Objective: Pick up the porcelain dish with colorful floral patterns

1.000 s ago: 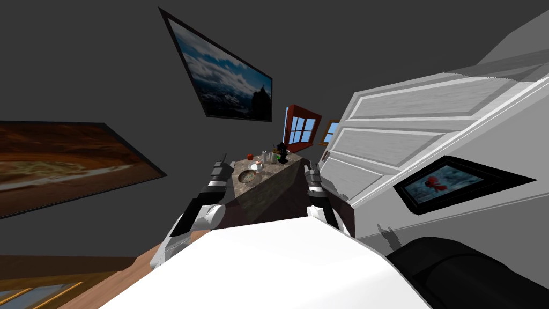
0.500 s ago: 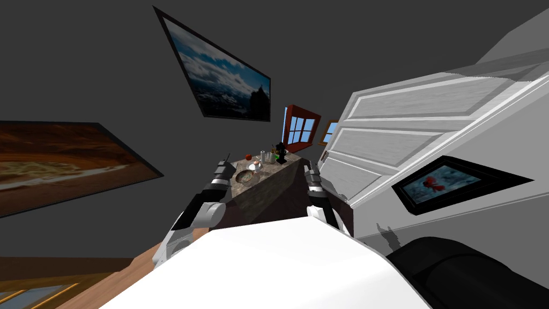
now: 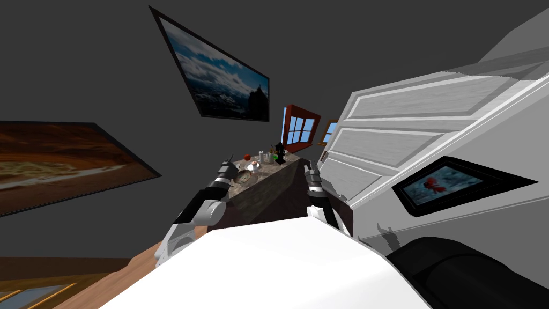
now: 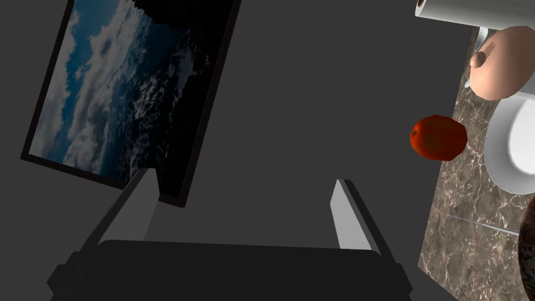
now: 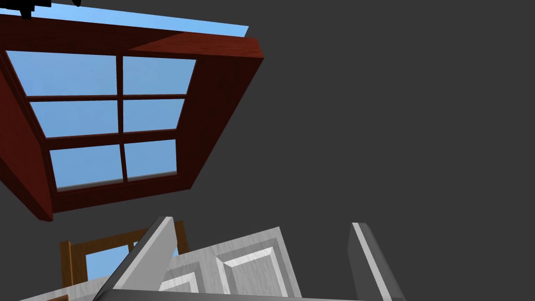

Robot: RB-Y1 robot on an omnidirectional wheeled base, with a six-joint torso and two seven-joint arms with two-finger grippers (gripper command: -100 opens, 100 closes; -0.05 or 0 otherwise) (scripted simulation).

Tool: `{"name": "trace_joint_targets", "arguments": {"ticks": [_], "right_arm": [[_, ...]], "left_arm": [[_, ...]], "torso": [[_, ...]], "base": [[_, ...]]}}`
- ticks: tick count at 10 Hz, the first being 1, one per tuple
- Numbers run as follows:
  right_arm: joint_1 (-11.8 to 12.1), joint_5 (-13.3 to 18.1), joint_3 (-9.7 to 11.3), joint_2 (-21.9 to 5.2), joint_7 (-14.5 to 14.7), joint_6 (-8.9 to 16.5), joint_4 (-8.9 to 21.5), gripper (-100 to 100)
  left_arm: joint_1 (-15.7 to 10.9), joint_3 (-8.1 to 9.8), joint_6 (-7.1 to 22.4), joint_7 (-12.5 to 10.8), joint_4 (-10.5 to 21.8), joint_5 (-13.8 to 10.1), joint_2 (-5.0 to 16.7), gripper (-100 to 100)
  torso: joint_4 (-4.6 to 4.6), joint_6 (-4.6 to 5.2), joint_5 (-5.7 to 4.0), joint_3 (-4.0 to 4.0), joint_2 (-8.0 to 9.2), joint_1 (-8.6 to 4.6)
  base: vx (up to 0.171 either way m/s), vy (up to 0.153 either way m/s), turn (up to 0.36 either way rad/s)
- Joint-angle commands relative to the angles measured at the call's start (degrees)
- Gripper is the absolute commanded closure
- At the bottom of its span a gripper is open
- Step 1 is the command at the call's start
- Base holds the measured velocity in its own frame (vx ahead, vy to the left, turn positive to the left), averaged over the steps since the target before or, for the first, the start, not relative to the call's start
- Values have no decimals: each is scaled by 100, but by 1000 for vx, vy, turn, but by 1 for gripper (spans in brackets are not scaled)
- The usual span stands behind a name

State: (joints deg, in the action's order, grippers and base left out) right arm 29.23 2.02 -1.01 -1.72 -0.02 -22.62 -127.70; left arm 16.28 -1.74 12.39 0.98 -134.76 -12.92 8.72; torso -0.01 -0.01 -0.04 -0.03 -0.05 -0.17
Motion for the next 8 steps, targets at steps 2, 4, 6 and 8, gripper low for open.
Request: {"name": "trace_joint_targets", "arguments": {"ticks": [2,4,6,8], "right_arm": [[0,0,0,0,0,0,0,0],[0,0,0,0,0,0,0,0],[0,0,0,0,0,0,0,0],[0,0,0,0,0,0,0,0]], "left_arm": [[-88,2,446,-71,-13,-78,7,-100],[-133,6,758,-124,-19,-122,14,-100],[-173,12,1063,-182,-19,-159,22,-100],[-207,21,1356,-244,-14,-188,32,-100]], "torso": [[0,0,0,0,1,2],[0,0,1,0,1,5],[-1,0,1,-1,-1,5],[0,0,1,-1,-1,5]], "base": [[12,-44,16],[15,-38,19],[18,-42,25],[23,-35,23]]}}
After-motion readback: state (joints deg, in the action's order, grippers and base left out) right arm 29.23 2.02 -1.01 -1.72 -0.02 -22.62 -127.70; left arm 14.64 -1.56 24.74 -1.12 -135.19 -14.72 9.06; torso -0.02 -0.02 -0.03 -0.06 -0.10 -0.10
